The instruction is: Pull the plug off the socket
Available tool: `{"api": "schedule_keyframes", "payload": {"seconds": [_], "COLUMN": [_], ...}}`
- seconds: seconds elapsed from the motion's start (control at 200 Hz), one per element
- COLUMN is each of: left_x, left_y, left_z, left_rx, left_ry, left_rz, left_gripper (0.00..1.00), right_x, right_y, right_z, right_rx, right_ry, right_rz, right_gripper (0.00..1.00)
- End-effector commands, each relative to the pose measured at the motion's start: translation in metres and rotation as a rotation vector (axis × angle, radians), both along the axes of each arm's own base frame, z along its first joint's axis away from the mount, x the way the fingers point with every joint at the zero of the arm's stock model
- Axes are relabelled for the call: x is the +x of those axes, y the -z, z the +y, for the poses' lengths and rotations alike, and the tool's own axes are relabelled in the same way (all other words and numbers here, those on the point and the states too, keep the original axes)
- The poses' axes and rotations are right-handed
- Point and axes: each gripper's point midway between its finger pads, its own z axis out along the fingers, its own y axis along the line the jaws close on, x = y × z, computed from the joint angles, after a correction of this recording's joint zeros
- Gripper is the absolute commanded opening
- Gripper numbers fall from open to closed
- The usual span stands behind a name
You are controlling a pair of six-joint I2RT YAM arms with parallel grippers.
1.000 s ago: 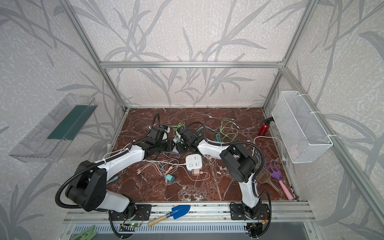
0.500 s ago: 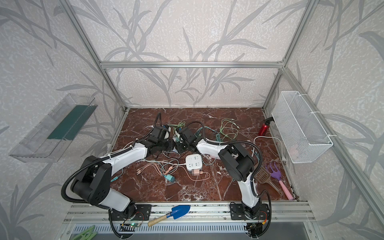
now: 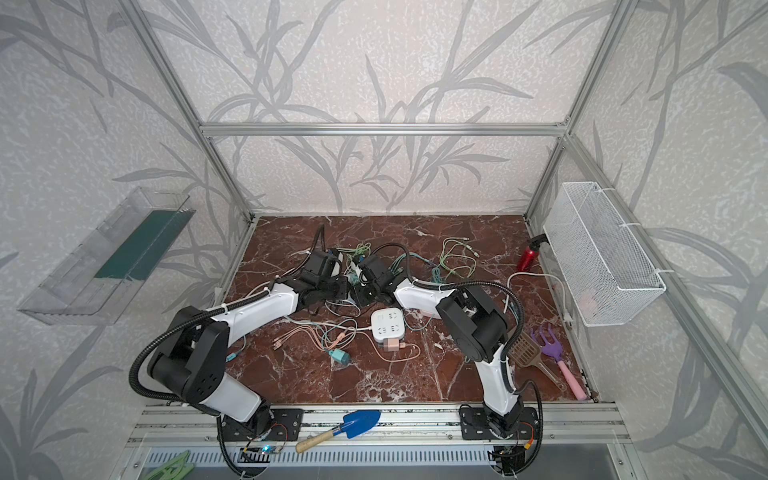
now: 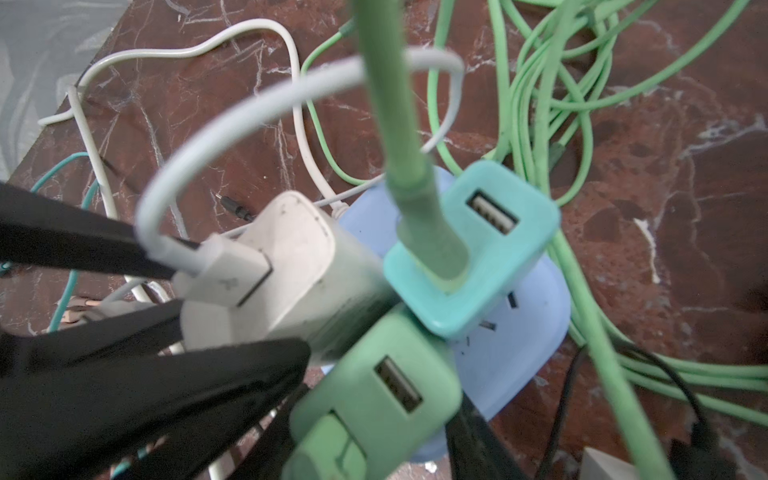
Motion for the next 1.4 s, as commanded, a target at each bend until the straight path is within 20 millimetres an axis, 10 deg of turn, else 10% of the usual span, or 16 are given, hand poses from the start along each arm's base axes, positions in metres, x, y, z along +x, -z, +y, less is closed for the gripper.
{"api": "schedule_keyframes", "payload": {"seconds": [0.0, 1.395], "left_x": [0.005, 0.000], "left_y": [-0.003, -0.013], "left_z": [0.001, -0.017], "left_rx": [0.013, 0.103], "left_ry": [-0.015, 0.047], "left_rz": [-0.003, -0.014], "left_gripper": [0.29, 0.18], "right_x": [0.000, 0.014], "right_y": [-0.009, 0.003], "right_z": [-0.003, -0.032], "right_rx": [0.021, 0.072], "right_ry": [0.000, 0.159], "right_rz": [-0.017, 0.109], "right_gripper": [0.54, 0.45]}}
